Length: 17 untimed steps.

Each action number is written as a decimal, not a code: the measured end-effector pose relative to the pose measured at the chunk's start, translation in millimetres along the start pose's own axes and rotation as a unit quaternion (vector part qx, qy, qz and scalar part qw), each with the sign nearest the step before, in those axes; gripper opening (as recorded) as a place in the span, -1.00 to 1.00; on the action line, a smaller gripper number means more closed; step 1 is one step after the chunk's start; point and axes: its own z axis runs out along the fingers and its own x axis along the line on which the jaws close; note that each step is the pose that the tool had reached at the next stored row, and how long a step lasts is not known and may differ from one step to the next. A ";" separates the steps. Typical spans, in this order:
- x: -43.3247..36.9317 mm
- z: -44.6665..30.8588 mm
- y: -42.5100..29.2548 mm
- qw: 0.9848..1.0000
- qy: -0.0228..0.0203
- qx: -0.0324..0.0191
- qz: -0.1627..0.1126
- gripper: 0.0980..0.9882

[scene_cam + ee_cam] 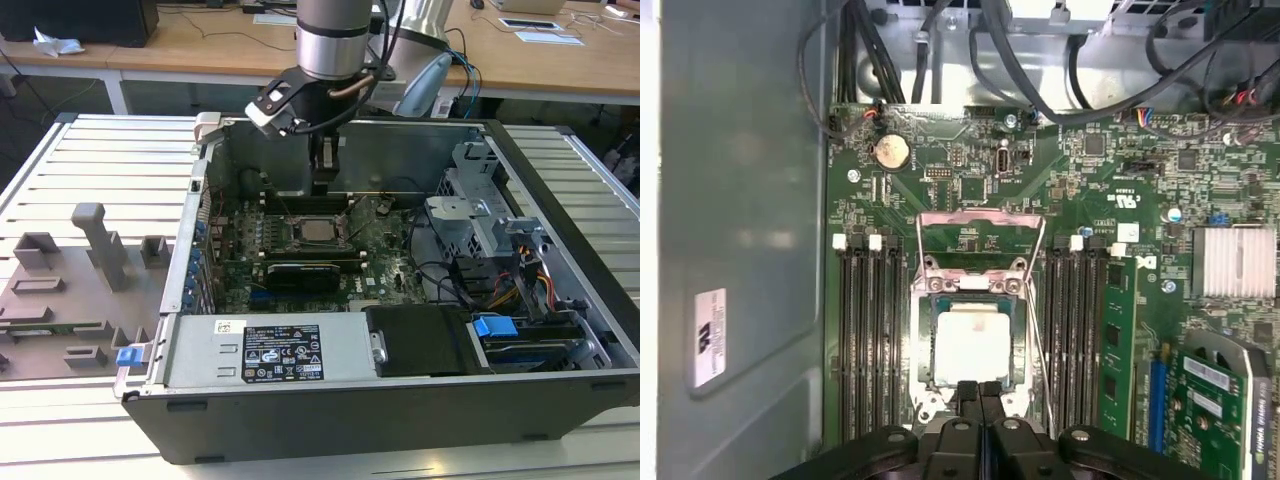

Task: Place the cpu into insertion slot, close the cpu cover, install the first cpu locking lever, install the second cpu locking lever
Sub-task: 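Place the cpu into insertion slot, then close the cpu cover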

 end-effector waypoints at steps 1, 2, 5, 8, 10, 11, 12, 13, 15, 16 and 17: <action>-0.1 -5.9 0.0 1.000 0.000 0.000 0.000 -0.98; -0.1 -10.5 0.1 1.000 0.000 0.000 0.000 -0.98; -0.1 -14.6 0.1 1.000 0.000 0.000 0.000 -0.98; -0.1 -14.7 0.1 1.000 0.000 0.000 0.000 -0.98; -0.1 -14.8 0.0 1.000 0.000 0.000 0.000 -0.98; -0.1 -14.8 0.0 1.000 0.000 0.000 0.000 -0.98; -0.1 -14.8 0.0 1.000 0.000 0.000 0.000 -0.98; -0.1 -14.8 0.0 1.000 0.000 0.000 0.000 -0.98; -0.1 -14.8 0.0 1.000 0.000 0.000 0.000 -0.98; -0.1 -14.9 0.0 1.000 0.000 0.000 0.000 -0.98; -0.1 -14.8 0.0 1.000 0.000 0.000 0.000 -0.98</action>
